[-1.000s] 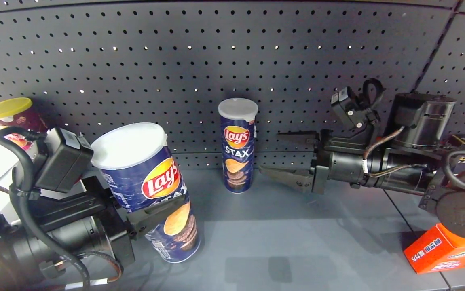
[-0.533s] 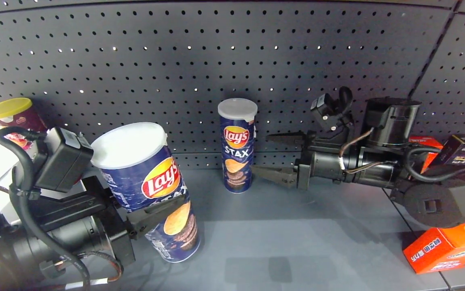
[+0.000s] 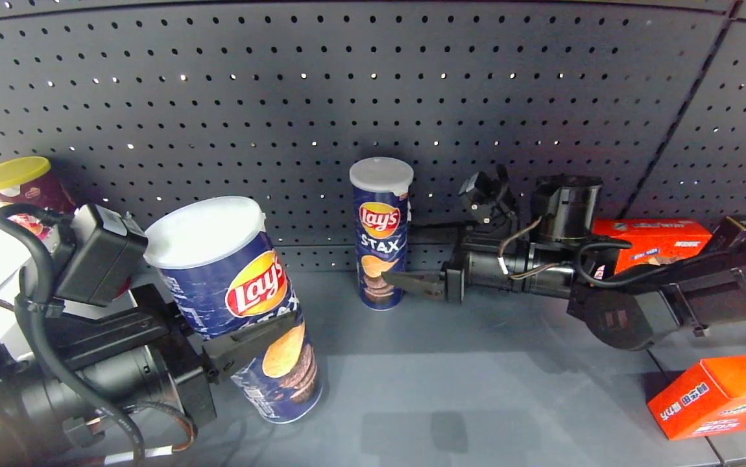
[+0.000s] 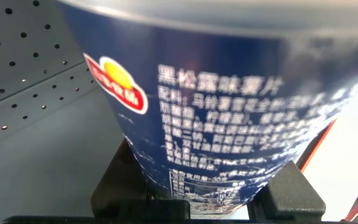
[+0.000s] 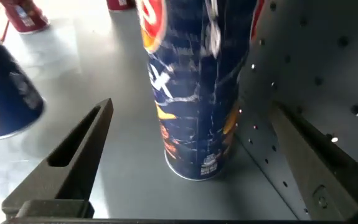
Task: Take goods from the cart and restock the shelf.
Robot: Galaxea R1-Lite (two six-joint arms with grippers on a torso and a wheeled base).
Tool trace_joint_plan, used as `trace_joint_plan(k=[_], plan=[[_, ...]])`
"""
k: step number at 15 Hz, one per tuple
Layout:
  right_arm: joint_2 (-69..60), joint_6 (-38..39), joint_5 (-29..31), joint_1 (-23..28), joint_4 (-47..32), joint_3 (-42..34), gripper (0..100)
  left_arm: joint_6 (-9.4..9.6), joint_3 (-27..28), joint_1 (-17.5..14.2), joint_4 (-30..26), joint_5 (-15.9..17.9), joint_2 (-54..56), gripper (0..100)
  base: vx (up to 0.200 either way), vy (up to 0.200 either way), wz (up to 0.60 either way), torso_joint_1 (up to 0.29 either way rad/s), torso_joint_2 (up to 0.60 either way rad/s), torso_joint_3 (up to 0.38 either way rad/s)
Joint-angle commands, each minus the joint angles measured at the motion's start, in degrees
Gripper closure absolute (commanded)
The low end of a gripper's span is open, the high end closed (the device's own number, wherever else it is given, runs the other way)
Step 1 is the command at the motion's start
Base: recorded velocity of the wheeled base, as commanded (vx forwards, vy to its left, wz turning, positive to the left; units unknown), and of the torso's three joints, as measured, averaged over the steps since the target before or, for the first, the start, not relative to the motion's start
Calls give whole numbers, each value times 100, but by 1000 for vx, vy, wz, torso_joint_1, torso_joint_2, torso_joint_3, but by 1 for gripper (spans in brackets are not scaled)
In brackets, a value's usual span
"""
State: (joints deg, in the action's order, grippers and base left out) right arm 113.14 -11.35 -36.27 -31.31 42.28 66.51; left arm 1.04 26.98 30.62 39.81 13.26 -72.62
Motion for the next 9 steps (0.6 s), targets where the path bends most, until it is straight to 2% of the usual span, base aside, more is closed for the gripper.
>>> trace_joint_plan(k=[1,9], plan=[[208,-8,6,-7,26,37,0,2,-8,-21,0,1,2,100,0,0,0,0,0,0],[727,10,58,-60,176,450,0,2,-175,-30,18,-8,64,100,0,0,0,0,0,0]])
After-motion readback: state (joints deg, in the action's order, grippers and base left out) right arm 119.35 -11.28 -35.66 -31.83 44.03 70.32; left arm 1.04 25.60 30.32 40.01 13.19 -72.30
